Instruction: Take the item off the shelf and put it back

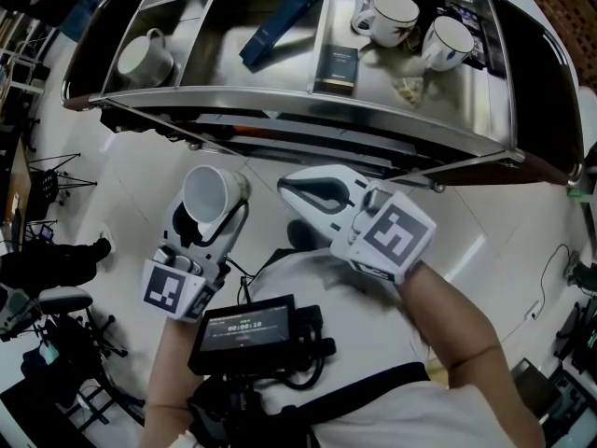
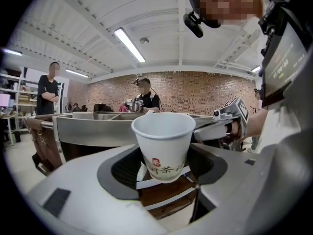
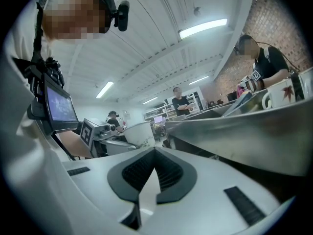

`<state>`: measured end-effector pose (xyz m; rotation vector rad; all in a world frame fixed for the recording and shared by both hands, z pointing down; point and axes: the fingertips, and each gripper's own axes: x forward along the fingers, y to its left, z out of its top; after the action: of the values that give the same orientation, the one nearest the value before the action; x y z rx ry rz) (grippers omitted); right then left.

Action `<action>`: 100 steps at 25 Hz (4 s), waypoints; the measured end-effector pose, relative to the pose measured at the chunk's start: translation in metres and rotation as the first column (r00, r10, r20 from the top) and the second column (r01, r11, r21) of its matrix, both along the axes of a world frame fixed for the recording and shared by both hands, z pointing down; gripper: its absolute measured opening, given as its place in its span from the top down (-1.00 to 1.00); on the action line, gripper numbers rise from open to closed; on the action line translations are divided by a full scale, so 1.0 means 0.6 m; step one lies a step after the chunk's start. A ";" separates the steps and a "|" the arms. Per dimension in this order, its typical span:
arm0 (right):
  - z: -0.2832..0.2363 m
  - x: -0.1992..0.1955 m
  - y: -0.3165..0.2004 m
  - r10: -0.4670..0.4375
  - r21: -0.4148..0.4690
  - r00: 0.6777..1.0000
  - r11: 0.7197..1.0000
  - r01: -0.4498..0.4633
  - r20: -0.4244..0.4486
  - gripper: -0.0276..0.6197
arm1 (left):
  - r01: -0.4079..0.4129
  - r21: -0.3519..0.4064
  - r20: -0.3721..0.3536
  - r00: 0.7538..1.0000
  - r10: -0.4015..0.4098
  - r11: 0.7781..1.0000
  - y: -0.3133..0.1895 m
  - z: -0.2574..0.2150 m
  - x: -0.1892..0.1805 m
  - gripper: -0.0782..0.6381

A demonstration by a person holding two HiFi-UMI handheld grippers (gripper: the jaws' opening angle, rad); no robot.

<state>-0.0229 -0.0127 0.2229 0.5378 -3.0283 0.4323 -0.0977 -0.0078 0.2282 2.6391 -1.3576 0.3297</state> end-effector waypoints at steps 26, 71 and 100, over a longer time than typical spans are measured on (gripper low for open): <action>0.015 0.014 0.004 0.010 -0.043 1.000 0.999 -0.011 -0.025 0.90 | -0.003 -0.014 -0.015 1.000 0.003 1.000 -0.007 0.014 0.006 -0.08; 0.301 0.128 0.062 0.016 -0.361 0.964 0.926 -0.114 -0.265 0.90 | -0.091 -0.088 0.181 0.978 0.106 0.992 -0.201 0.370 0.228 -0.10; 0.353 0.183 0.102 -0.009 -0.450 0.958 0.884 -0.126 -0.286 0.90 | -0.036 -0.132 0.265 0.962 0.070 0.991 -0.368 0.435 0.335 -0.27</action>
<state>0.0872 0.0484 0.4346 0.5937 -2.5128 0.9622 0.1035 -0.2289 0.4895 2.6005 -1.2888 0.7804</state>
